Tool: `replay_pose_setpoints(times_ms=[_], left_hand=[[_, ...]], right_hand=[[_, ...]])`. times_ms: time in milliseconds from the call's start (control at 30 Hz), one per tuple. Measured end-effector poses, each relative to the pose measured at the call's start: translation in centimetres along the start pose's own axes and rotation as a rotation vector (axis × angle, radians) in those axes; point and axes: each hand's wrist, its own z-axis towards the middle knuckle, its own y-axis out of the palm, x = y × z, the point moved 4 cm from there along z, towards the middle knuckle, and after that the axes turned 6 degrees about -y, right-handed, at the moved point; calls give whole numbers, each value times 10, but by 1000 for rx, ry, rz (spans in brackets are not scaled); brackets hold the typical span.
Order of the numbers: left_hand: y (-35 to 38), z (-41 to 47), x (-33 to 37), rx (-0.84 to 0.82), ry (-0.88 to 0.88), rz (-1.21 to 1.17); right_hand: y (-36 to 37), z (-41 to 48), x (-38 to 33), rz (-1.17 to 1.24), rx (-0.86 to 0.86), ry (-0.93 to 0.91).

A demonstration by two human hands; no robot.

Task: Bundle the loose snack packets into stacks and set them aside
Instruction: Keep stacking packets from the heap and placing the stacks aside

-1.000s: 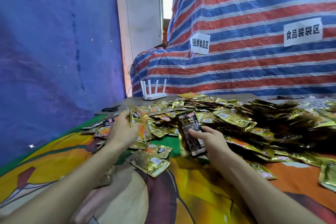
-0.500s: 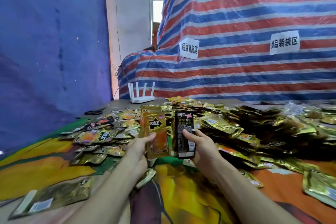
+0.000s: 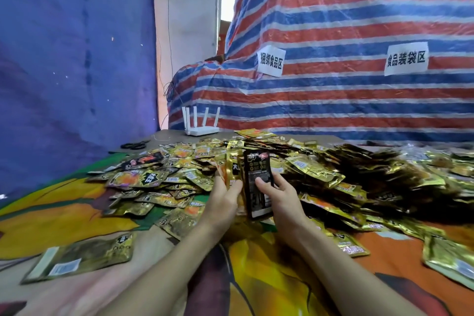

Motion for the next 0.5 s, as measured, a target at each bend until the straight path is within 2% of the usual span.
replay_pose_setpoints(times_ms=[167, 267, 333, 433, 500], left_hand=[[13, -10, -5, -99, 33, 152], [11, -16, -1, -37, 138, 241], [8, -18, 3, 5, 209, 217], [2, -16, 2, 84, 264, 252], [3, -14, 0, 81, 266, 289]], right_hand=[[5, -5, 3, 35, 2, 44], [13, -9, 3, 137, -86, 156], [15, -11, -2, 201, -117, 200], [16, -13, -14, 225, -155, 157], [17, -14, -17, 184, -140, 155]])
